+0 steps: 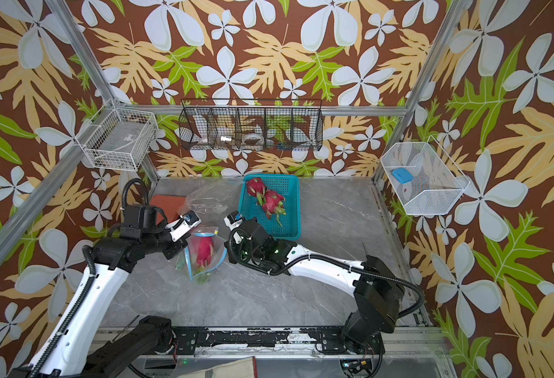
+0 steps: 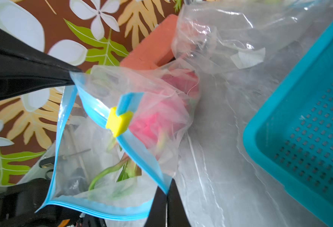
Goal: Open the zip-top bag and take out the dragon fruit
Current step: Open the zipper of the food storage bag at the center of the board.
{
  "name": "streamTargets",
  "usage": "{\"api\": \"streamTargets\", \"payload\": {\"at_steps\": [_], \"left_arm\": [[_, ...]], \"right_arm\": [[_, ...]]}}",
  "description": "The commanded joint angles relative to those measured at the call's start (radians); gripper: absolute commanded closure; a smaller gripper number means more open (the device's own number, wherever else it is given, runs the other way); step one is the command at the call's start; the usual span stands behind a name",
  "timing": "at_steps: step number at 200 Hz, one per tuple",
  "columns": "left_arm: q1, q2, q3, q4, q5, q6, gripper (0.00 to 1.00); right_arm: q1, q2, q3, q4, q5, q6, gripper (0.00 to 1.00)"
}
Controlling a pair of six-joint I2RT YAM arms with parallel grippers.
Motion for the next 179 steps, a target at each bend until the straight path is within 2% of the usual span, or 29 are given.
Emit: {"api": "streamTargets", "payload": {"at_steps": [1,15,21,35,48,63,79,102,129,152,179], "left_arm": [[0.001,0.023,-0.025,0.086,0.168,-0.079,1.00],[-0.002,0.055,-0.026,0.120,0.223,-0.122,1.00],[-0.006,0.072,-0.025,0.140,0.227,-0.144,1.00],[-0.016,0.107,-0.014,0.174,0.226,-0.173,1.00],[-0.019,0.133,-0.001,0.182,0.234,-0.187,1.00],[-0.023,0.149,0.013,0.177,0.243,-0.194,1.00],[-0.029,0.153,0.019,0.166,0.241,-0.191,1.00],[-0.035,0.150,0.023,0.155,0.246,-0.191,1.00],[-0.043,0.149,0.044,0.145,0.246,-0.203,1.00],[-0.054,0.158,0.073,0.121,0.252,-0.205,1.00],[-0.067,0.155,0.086,0.115,0.262,-0.215,1.00]], "right_arm": [[0.000,-0.060,-0.051,-0.033,0.194,-0.026,0.85],[0.031,-0.142,-0.109,-0.001,0.313,-0.043,0.72],[0.057,-0.181,-0.147,0.050,0.326,-0.079,0.68],[0.132,-0.268,-0.212,0.154,0.354,-0.160,0.64],[0.169,-0.280,-0.216,0.163,0.348,-0.186,0.64],[0.168,-0.236,-0.175,0.116,0.317,-0.155,0.68],[0.169,-0.188,-0.157,0.147,0.249,-0.147,0.73],[0.169,-0.078,-0.083,0.133,0.187,-0.143,0.73],[0.132,0.064,-0.003,0.101,0.126,-0.115,0.69],[0.101,0.150,0.029,0.095,0.093,-0.081,0.61],[0.093,0.207,0.042,0.104,0.023,-0.106,0.54]]}}
